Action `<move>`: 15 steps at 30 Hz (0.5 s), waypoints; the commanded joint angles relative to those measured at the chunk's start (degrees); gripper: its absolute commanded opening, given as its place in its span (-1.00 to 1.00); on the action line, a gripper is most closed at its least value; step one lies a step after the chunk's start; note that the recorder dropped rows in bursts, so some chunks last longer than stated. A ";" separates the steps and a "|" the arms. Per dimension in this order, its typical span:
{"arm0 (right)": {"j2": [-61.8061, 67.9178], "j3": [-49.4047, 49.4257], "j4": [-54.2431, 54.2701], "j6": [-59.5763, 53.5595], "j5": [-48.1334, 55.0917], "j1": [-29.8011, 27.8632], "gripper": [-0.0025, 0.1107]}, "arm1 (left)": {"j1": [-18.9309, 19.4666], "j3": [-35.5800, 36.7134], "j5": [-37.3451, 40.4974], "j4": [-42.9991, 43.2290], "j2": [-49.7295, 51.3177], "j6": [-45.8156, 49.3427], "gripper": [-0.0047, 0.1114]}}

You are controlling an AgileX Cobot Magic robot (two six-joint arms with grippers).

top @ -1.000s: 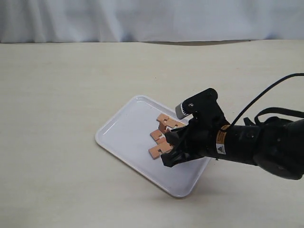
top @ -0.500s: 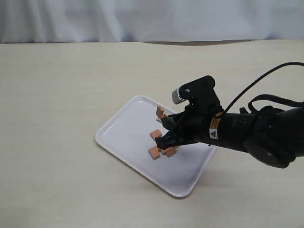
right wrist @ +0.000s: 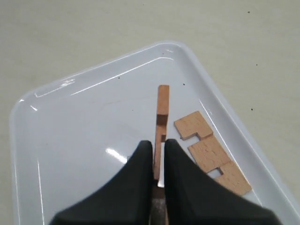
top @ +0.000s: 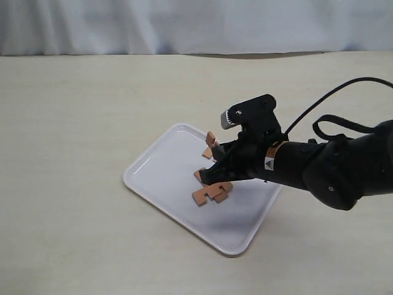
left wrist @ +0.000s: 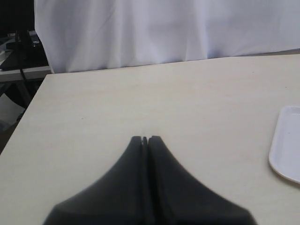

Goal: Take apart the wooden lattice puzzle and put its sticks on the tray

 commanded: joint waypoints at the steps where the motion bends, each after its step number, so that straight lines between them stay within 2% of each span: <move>1: 2.35 -3.51 0.09 -0.18 6.92 0.03 -0.46 | 0.17 0.07 -0.47 -0.11 -0.03 0.00 -0.92; 3: 2.78 -5.14 0.09 0.99 11.10 0.03 0.02 | 0.17 0.07 -0.47 -0.11 -0.03 0.00 -0.92; 4: 2.55 -5.53 0.09 0.99 12.68 0.03 0.13 | 0.17 0.07 -0.47 -0.11 -0.03 0.00 -0.92; 5: 1.66 -6.19 -0.90 0.99 15.32 0.03 0.22 | 0.17 0.07 -0.47 -0.11 -0.03 0.00 -0.92; 8: -3.00 -8.95 -1.02 0.99 26.36 0.03 0.23 | 0.17 0.07 -0.47 -0.11 -0.03 0.00 -0.92; 9: -5.48 -10.21 -1.02 0.14 32.64 0.03 0.13 | 0.17 0.07 -0.47 -0.11 -0.03 0.00 -0.92; 10: -7.60 -10.89 -1.02 -1.11 38.13 0.03 -0.10 | 0.17 0.07 -0.47 -0.11 -0.03 0.00 -0.92; 12: -11.06 -11.03 -0.87 -3.15 45.20 -0.85 -0.78 | 0.17 0.07 -0.47 -0.11 -0.03 0.00 -0.92; 13: -12.09 -11.03 0.15 -3.57 47.11 -1.70 -0.87 | 0.17 0.07 -0.47 -0.11 -0.03 0.00 -0.92; 15: -14.02 -11.03 3.26 -6.56 50.76 -3.96 -0.88 | 0.17 0.07 -0.47 -0.11 -0.03 0.00 -0.92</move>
